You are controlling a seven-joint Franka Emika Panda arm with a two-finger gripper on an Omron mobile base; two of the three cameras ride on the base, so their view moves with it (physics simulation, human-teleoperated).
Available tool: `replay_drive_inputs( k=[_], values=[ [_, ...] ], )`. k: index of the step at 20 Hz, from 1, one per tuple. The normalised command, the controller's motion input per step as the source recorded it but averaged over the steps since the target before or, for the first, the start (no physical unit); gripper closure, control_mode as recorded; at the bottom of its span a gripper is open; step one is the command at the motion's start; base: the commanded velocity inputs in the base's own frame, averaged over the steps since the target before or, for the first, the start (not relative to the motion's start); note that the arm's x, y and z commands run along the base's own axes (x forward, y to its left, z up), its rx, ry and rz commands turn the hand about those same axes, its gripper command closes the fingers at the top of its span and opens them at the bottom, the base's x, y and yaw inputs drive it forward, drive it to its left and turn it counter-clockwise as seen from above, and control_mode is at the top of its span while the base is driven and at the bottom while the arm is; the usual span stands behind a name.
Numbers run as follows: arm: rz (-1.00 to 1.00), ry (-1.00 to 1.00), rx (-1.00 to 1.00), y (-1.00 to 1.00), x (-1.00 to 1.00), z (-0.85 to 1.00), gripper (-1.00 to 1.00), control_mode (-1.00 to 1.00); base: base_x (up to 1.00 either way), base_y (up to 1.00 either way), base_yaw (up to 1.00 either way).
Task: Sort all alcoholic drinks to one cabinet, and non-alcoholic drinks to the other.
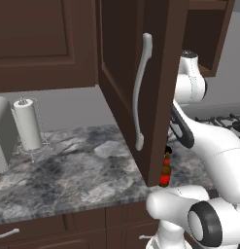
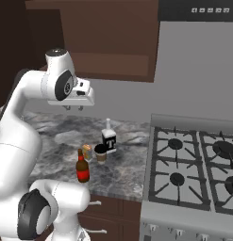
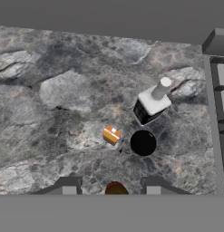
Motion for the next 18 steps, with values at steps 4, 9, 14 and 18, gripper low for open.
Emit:
replay_drive_inputs(
  k=[4,9,14,18],
  values=[
    [0.0,0.0,0.0,0.0,-0.05,-0.06,-1.0,-1.0,0.0,0.0,0.0],
    [0.0,0.0,0.0,0.0,-0.1,-0.11,-1.0,-1.0,0.0,0.0,0.0],
    [0.0,0.0,0.0,0.0,-0.12,-0.1,-1.0,-1.0,0.0,0.0,0.0],
    [0.0,0.0,0.0,0.0,-0.23,-0.09,-1.0,-1.0,0.0,0.0,0.0]
  ],
)
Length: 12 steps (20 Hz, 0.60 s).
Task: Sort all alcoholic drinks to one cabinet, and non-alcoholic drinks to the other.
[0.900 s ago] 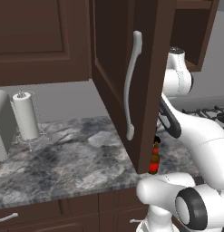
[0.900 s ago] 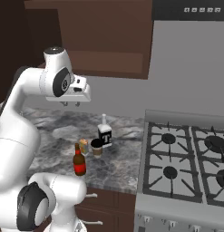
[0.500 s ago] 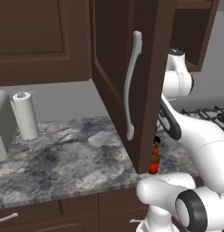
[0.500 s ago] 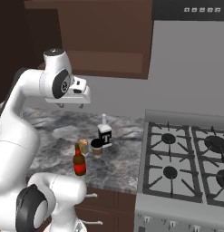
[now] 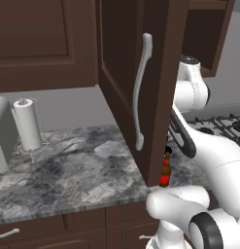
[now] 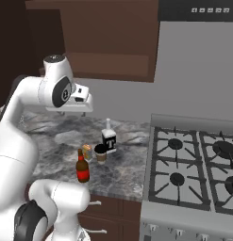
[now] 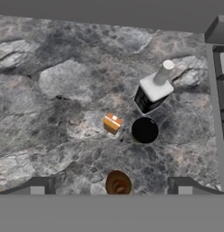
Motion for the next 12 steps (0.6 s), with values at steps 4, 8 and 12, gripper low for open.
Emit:
replay_drive_inputs(
  k=[4,8,12],
  values=[
    [0.0,0.0,0.0,0.0,-0.14,-0.11,-1.0,-1.0,0.0,0.0,0.0],
    [0.0,0.0,0.0,0.0,-0.13,-0.09,-1.0,-1.0,0.0,0.0,0.0],
    [0.02,-0.02,0.0,-0.08,-0.04,-0.17,-1.0,-1.0,0.0,0.0,0.0]
  ],
)
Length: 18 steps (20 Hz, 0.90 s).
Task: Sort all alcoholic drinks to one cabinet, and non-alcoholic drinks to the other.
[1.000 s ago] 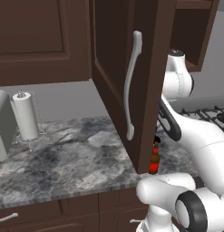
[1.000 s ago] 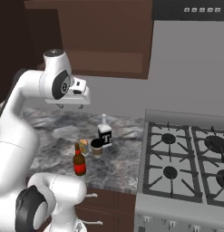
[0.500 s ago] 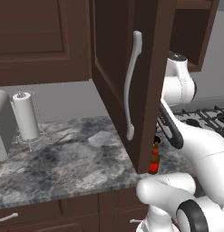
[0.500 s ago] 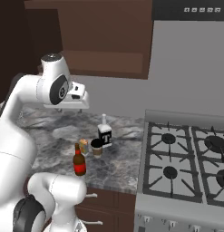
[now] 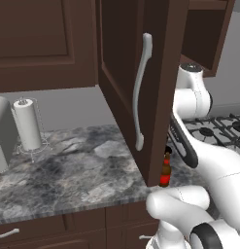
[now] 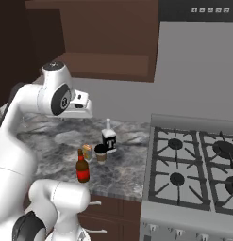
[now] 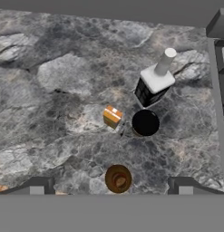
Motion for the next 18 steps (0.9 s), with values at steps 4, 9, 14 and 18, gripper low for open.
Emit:
replay_drive_inputs(
  k=[4,9,14,18],
  values=[
    [0.08,-0.03,0.0,-0.19,-0.04,-0.2,-1.0,-1.0,0.0,0.0,0.0],
    [0.05,0.0,0.0,-0.19,0.01,-0.14,-1.0,-1.0,0.0,0.0,0.0],
    [0.02,0.0,0.03,-0.25,0.12,-0.1,-1.0,-1.0,0.0,0.0,0.0],
    [0.01,0.0,0.05,-0.35,0.1,-0.07,-1.0,-1.0,0.0,0.0,0.0]
  ],
)
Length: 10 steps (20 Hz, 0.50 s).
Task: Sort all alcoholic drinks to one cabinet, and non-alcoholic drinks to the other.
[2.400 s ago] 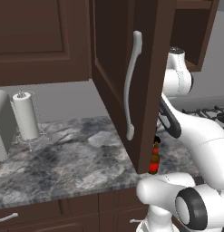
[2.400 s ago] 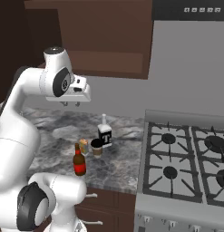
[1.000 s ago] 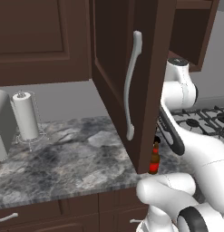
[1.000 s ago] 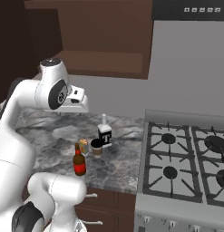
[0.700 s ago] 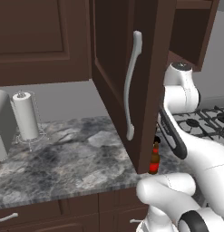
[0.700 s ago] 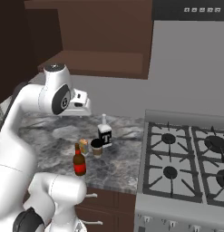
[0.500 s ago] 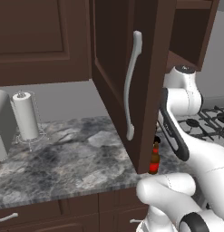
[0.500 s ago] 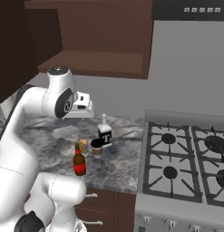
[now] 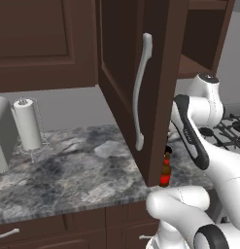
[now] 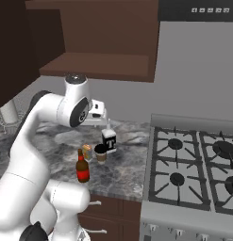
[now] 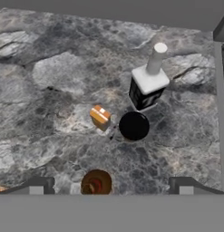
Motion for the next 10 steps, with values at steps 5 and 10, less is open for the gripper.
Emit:
replay_drive_inputs(
  k=[5,10],
  values=[
    [0.01,0.0,0.04,-0.35,0.14,-0.11,-1.0,-1.0,0.0,0.0,0.0],
    [0.03,-0.01,0.0,-0.22,0.26,-0.24,-1.0,-1.0,0.0,0.0,0.0]
  ],
)
